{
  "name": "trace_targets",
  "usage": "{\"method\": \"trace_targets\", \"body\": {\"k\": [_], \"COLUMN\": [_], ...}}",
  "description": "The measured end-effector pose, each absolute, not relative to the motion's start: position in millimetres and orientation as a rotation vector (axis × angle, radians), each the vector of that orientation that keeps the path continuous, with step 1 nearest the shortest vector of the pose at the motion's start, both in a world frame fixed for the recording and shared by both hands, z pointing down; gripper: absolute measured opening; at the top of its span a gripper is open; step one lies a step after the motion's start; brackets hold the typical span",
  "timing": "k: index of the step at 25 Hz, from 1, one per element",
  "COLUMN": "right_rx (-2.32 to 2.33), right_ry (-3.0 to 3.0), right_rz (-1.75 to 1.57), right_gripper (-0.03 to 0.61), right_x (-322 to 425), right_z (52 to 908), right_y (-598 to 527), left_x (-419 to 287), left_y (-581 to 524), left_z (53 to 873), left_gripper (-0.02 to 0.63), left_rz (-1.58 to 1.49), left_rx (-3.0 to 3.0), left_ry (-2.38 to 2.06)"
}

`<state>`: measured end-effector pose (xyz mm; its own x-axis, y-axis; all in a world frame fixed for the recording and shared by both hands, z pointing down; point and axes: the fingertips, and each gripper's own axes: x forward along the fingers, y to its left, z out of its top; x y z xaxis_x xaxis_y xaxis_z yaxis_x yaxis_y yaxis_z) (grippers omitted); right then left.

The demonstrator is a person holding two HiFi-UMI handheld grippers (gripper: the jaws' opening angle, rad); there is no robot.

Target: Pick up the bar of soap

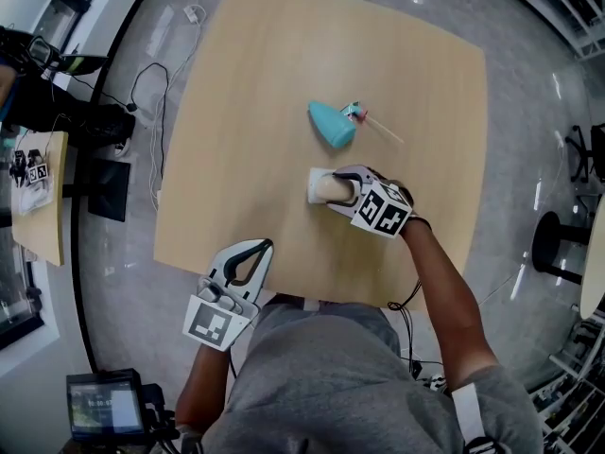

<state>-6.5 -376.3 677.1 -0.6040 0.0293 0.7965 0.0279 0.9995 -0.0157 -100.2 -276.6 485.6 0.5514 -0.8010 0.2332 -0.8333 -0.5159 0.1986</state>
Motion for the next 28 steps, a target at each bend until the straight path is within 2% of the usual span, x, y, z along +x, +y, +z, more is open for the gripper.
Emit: {"method": "trace_targets", "body": {"k": [18,28], "right_rx": [-0.084,-0.117], "right_ry": [-2.296,-2.335], "right_rz": [-0.196,-0.249], "right_gripper": [0.267,0.267], "right_x": [-33,-97], "right_z": [580,553], "right_y": [-354,-320], "left_x": [-97,-144], "left_y": [-250,-248], "left_z": [513,544], "left_gripper": [0.006,0.006], "left_rz": [0.135,-0.029], "left_rx": [2.437,2.299], "left_ry": [-1.402,-1.367]}}
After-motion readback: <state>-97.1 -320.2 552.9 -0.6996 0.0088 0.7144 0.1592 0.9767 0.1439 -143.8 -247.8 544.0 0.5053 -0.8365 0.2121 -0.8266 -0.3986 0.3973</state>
